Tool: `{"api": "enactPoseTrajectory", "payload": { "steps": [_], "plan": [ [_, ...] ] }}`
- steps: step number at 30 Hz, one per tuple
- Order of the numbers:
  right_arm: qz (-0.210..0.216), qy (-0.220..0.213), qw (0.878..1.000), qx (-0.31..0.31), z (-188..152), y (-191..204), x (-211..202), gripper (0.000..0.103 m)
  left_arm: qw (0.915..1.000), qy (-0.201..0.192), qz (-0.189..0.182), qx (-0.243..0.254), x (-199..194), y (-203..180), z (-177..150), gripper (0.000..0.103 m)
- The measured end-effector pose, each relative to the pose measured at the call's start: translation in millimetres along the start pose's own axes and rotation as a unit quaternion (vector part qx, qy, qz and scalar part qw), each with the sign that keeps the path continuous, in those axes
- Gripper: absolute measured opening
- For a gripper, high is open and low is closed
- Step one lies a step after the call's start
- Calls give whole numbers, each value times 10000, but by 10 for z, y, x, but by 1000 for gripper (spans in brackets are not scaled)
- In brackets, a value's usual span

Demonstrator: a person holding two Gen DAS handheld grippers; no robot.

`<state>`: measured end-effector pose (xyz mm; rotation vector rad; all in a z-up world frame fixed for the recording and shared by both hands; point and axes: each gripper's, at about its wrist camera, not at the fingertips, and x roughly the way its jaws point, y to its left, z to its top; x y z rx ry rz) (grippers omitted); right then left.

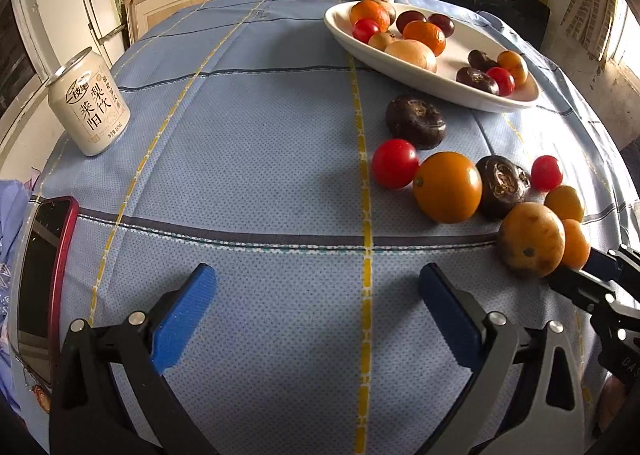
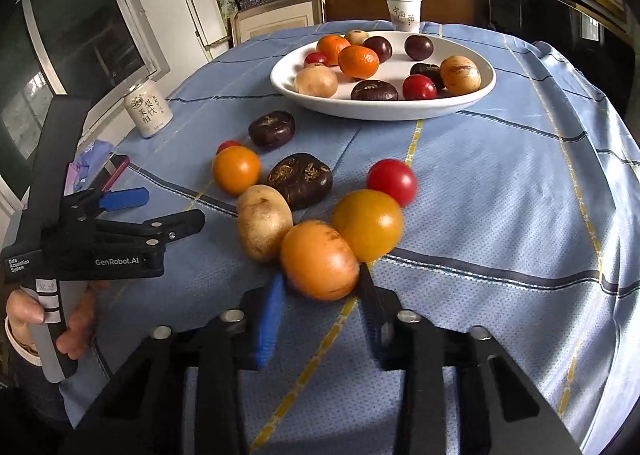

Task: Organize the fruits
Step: 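Move both tools back to the pile, right tool toward the orange-tan fruit, then close the right tool on the orange-tan oval fruit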

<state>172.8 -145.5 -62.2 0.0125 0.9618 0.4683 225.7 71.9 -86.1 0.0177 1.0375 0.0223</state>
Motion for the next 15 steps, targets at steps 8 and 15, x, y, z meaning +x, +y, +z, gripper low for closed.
{"api": "enactPoseTrajectory", "payload": {
  "steps": [8, 15],
  "plan": [
    [50, -167, 9982, 574, -45, -288, -106, 35, 10000, -9, 11, 4, -8, -14, 10, 99],
    [0, -179, 9963, 846, -69, -417, -119, 36, 9961, -27, -536, 701, -39, -300, -6, 99]
  ]
}}
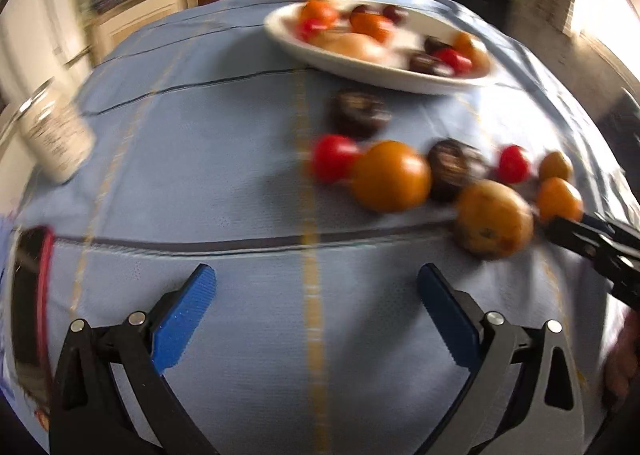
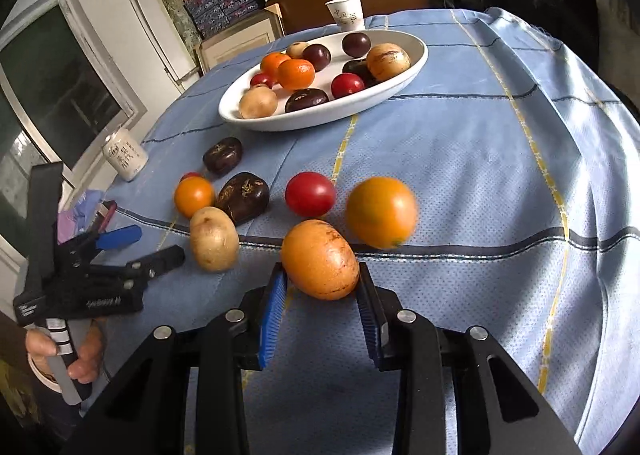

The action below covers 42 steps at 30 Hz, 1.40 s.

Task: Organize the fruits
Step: 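Close the right tool on the orange-tan oval fruit, then grasp the tan potato-like fruit with the left tool while the right tool holds its fruit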

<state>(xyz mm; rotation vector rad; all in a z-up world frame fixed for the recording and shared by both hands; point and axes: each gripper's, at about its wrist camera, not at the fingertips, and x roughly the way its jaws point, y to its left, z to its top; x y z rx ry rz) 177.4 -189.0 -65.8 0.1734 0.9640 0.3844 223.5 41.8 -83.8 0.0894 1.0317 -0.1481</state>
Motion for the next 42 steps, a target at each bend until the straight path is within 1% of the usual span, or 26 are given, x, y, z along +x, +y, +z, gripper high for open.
{"api": "enactPoseTrajectory", "payload": {
  "steps": [3, 5, 7, 10, 14, 18, 21, 23, 24, 25, 28, 32, 35, 37, 38, 39, 40, 41, 42],
  "plan": [
    [-26, 8, 10000, -33, 1, 6, 4, 36, 9980, 0, -456, 432, -47, -187, -38, 99],
    [6, 10, 10000, -7, 0, -10, -1, 36, 9954, -28, -790, 539, -88, -271, -51, 99],
    [-3, 13, 10000, -16, 2, -8, 3, 36, 9935, -13, -1069, 400, -101, -299, -29, 99],
    [-18, 18, 10000, -34, -1, -1, 4, 36, 9913, -46, -1300, 176, -109, -345, 14, 99],
    [-18, 19, 10000, -34, -2, 4, 5, 37, 9927, -243, -1180, -89, -135, -416, 92, 99],
    [-8, 18, 10000, -20, -3, -1, 3, 36, 9903, -213, -1368, -141, -99, -528, 157, 97],
    [181, 8, 9997, 174, -1, -81, -3, 36, 9890, -206, -1452, -183, -80, -539, 181, 97],
    [178, 17, 9997, 149, -2, -84, -5, 35, 9888, -166, -1471, -178, -59, -540, 187, 91],
    [161, 27, 9998, 107, -5, -80, -10, 35, 9880, -134, -1530, -175, -44, -540, 189, 83],
    [154, 25, 9998, 78, -11, -79, -22, 35, 9875, -94, -1565, -180, -31, -532, 189, 81],
    [192, -19, 9996, 196, -32, -178, -84, 35, 9871, -111, -1584, -208, -8, -535, 205, 80],
    [443, -116, 9968, 655, -73, -429, -155, 35, 9895, -107, -1434, -128, 38, -596, 256, 80],
    [360, -103, 9977, 558, -68, -387, -145, 35, 9927, -63, -1207, 42, 68, -686, 284, 80],
    [381, -78, 9980, 491, -65, -364, -135, 35, 9946, -68, -1032, 79, 66, -703, 279, 67],
    [382, -75, 9980, 493, -63, -365, -131, 35, 9954, -79, -955, 69, 63, -701, 278, 64],
    [397, -75, 9979, 505, -63, -374, -131, 35, 9959, -93, -902, 34, 59, -687, 276, 57],
    [409, -72, 9978, 517, -63, -382, -130, 35, 9961, -104, -876, -11, 55, -670, 273, 47],
    [419, -71, 9977, 525, -64, -386, -131, 35, 9962, -110, -867, -59, 53, -645, 271, 45],
    [424, -71, 9977, 528, -64, -386, -131, 35, 9958, -122, -901, -93, 47, -628, 269, 42]
  ]
}}
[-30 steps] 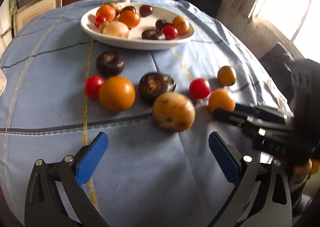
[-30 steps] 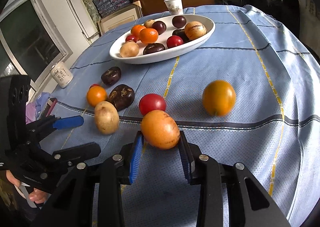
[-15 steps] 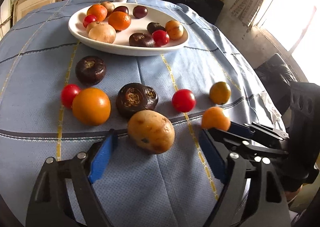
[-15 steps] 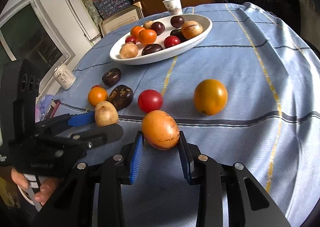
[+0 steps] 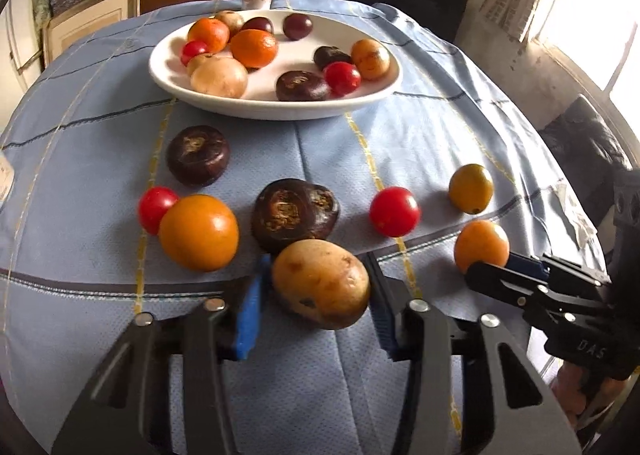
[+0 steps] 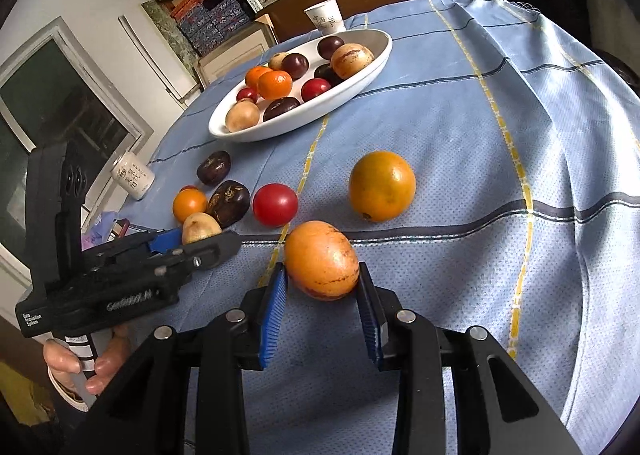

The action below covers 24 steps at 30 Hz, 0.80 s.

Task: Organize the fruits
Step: 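Grasp the tan potato-like fruit with the left tool while the right tool holds its fruit, then carry both fruits over the white plate and open both tools to release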

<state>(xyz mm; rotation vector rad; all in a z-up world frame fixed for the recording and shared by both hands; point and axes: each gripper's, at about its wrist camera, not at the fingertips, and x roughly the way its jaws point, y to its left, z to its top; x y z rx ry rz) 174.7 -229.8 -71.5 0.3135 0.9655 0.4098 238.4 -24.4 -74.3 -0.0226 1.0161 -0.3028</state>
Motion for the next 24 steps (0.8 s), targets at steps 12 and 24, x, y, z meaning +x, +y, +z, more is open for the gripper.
{"api": "enactPoseTrajectory", "payload": {
  "steps": [12, 24],
  "plan": [
    [-75, 5, 10000, -64, -4, 14, -5, 35, 9994, -304, -131, -128, -192, 86, -84, 41],
    [-582, -697, 9900, -1080, 772, 521, -126, 35, 9942, -1046, 97, -246, -401, 585, 712, 41]
  ]
}}
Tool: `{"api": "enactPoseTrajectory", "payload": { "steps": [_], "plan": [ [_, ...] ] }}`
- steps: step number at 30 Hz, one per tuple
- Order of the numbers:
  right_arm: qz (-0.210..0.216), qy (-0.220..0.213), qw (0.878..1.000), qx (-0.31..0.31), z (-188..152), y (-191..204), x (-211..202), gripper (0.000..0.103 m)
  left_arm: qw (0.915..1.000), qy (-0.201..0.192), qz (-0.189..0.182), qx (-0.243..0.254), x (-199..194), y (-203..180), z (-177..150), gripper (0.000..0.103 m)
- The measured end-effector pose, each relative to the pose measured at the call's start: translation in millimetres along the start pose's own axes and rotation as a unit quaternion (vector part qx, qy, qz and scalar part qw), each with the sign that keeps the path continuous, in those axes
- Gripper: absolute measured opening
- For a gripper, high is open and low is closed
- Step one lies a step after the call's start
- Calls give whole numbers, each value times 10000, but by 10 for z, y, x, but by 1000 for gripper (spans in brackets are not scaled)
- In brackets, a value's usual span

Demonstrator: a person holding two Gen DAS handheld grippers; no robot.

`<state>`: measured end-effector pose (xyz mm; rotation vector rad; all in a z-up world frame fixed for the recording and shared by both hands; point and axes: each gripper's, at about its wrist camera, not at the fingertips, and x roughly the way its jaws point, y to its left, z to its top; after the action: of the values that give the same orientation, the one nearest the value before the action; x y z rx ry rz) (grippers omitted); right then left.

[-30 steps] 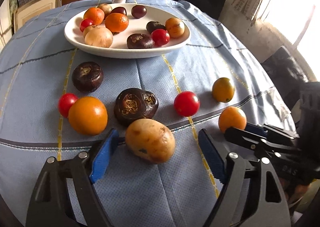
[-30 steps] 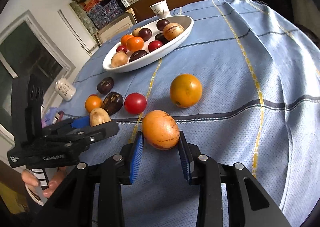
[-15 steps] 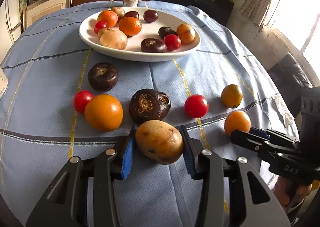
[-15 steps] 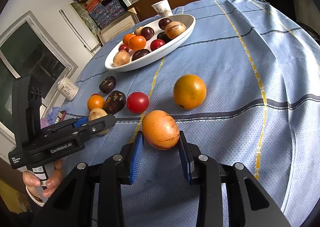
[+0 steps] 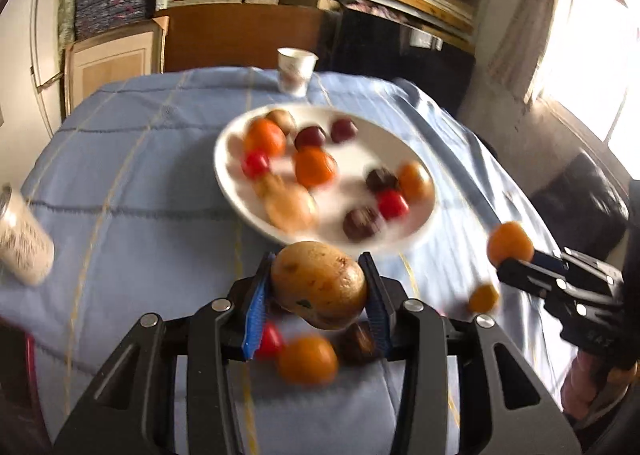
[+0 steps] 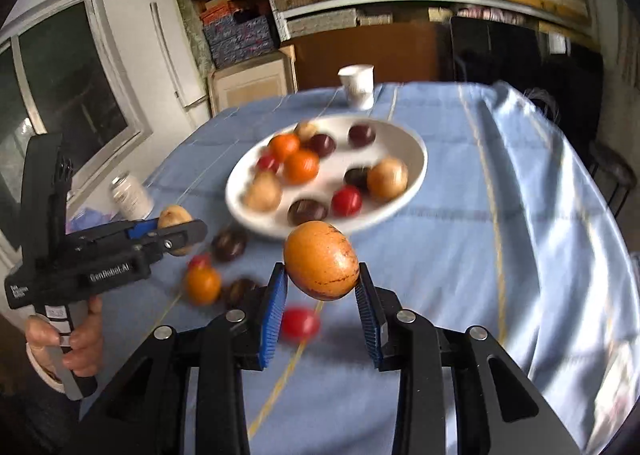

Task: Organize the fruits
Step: 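Carry both fruits over the white plate and open both tools to release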

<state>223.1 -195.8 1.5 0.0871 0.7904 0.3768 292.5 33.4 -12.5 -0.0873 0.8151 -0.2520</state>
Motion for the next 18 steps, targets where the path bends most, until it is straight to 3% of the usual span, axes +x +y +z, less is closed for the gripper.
{"api": "enactPoseTrajectory", "payload": {
  "steps": [6, 10, 18],
  "plan": [
    [80, 321, 9994, 96, 260, -70, 309, 35, 9997, 95, 240, -54, 385, 141, 376, 41],
    [-140, 34, 9992, -361, 479, 10, 385, 35, 9991, 99, 386, -107, 611, 165, 532, 41],
    [-149, -27, 9999, -17, 611, -98, 929, 36, 9970, 136, 761, -98, 842, 157, 590, 42]
  ]
}}
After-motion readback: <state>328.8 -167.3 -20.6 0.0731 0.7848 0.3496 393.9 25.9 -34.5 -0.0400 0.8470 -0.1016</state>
